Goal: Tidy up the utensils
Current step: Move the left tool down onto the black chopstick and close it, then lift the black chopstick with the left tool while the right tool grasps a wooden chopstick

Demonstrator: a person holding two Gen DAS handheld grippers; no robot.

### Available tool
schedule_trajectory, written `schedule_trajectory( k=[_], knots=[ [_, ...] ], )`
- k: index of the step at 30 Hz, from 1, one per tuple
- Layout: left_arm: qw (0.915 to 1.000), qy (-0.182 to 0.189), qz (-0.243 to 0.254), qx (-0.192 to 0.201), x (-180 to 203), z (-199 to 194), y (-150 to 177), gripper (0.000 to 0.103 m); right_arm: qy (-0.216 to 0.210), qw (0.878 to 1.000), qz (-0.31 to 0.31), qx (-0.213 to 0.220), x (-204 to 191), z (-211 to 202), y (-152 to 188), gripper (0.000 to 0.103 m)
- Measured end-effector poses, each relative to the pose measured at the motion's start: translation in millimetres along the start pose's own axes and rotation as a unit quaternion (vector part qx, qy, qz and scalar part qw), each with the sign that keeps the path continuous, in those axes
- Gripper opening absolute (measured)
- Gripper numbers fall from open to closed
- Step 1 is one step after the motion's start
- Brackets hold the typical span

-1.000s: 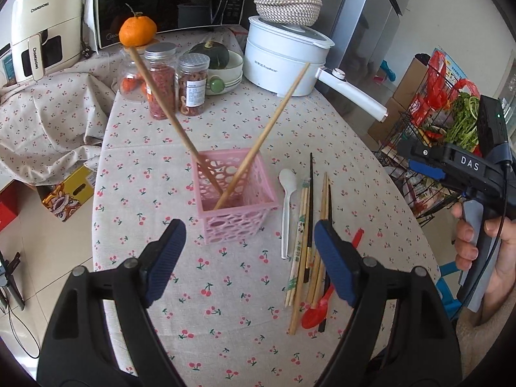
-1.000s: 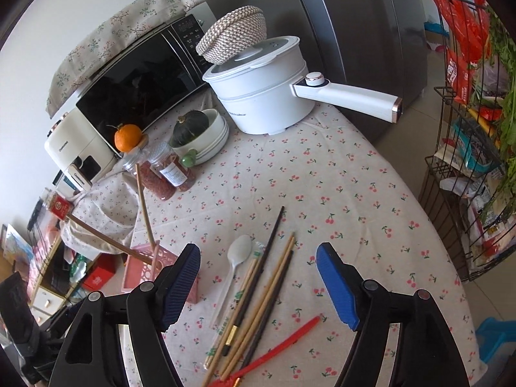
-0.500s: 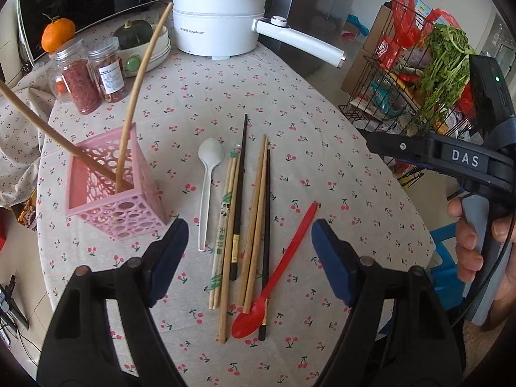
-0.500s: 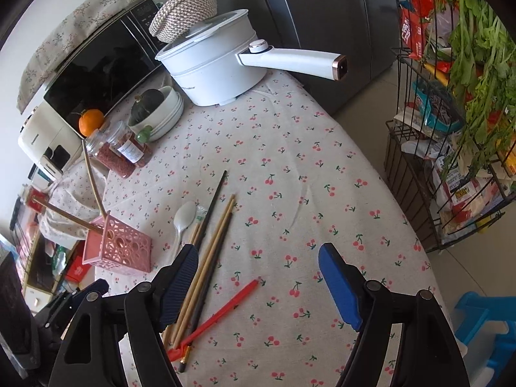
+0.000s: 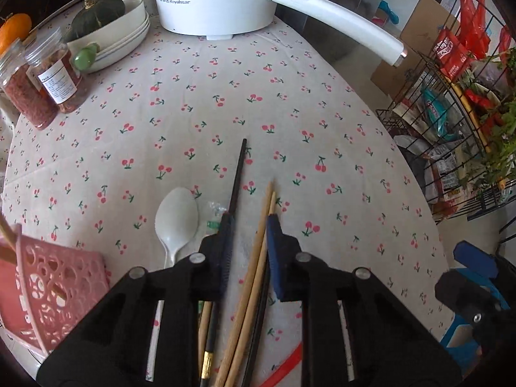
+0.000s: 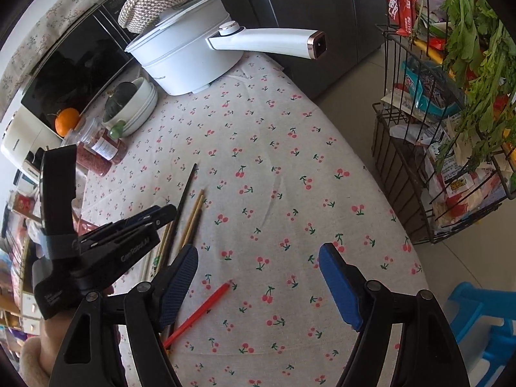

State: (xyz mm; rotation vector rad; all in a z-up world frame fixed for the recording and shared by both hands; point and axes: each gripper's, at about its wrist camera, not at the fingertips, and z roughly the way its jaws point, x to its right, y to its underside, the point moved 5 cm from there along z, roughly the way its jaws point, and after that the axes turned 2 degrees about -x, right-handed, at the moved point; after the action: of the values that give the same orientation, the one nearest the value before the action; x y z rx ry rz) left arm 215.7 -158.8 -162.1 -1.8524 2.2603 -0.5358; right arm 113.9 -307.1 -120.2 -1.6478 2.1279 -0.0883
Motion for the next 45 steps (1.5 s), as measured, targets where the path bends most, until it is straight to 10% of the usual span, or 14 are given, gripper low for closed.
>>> schedule_trajectory(
  k=[18,38,45],
  knots=[
    [0.9978,-0.021,0.036,-0.051,-3.5,34.8,-10.3,0.006,-0.005,0.999,0.024,-0.021,13.8,13.6,-4.8,0.078],
    [0.9910,0.054,-0.002,0.123,-64.0,-155.5,74.4,0.006,-0.012,0.998,-0.044,-0.050,-59.7,43.5,17.5,0.078],
    [0.9857,0.053,-0.011,0.160,-94.1,-191.1,91.0,0.006,-0.049,0.994,-0.059,-0.083,-96.7,74.7,23.7,0.040]
  ],
)
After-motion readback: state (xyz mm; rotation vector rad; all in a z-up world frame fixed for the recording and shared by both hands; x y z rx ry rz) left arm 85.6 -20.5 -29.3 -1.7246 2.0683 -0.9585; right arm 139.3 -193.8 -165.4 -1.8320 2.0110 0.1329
